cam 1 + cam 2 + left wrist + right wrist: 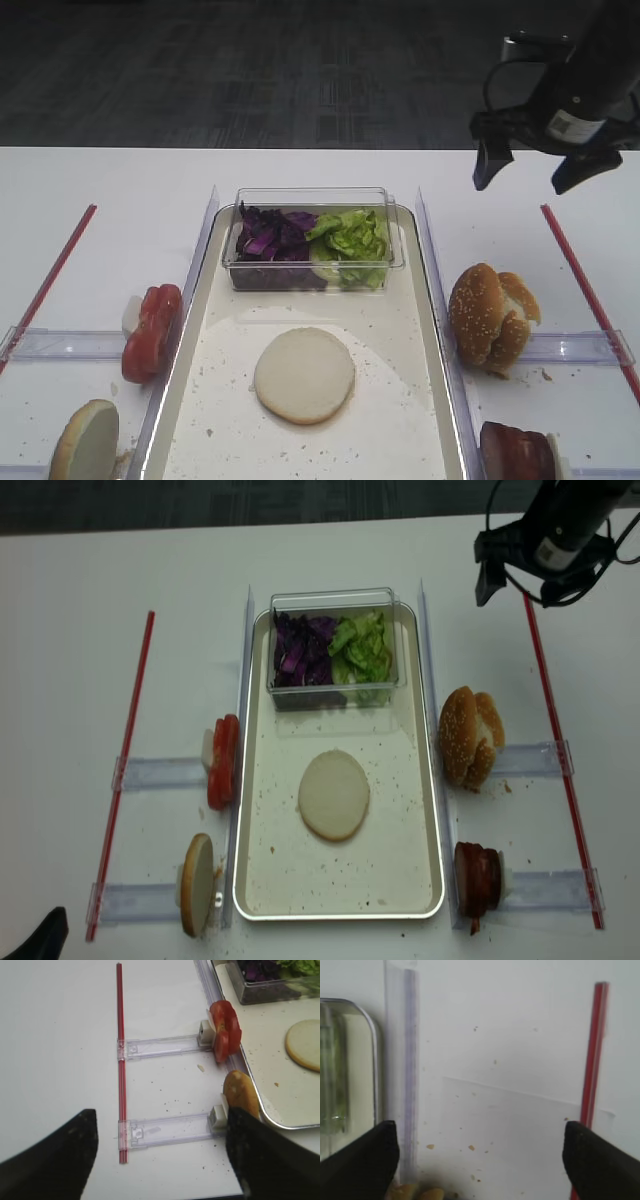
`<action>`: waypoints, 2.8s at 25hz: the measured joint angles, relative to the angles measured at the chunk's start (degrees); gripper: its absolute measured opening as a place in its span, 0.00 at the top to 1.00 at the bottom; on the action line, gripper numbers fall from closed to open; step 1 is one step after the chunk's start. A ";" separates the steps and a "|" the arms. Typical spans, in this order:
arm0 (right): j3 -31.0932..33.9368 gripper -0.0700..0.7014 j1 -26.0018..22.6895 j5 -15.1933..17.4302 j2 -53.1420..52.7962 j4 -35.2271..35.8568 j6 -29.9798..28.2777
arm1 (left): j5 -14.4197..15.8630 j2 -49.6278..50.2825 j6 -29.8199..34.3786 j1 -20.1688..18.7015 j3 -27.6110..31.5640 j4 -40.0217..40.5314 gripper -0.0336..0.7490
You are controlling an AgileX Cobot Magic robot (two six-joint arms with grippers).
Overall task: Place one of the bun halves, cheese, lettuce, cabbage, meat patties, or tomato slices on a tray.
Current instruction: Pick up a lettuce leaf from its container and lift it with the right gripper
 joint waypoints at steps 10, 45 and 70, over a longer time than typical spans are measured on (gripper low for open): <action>-6.00 0.03 11.35 0.41 0.23 -0.88 0.00 | 0.00 0.00 0.00 0.00 0.00 0.00 0.33; -22.74 0.11 22.65 6.92 15.98 -2.17 -1.72 | 0.00 0.00 0.00 0.00 0.00 0.00 0.33; -25.33 0.23 22.65 5.12 24.10 -2.78 -3.21 | 0.00 0.00 0.00 0.00 0.00 0.00 0.33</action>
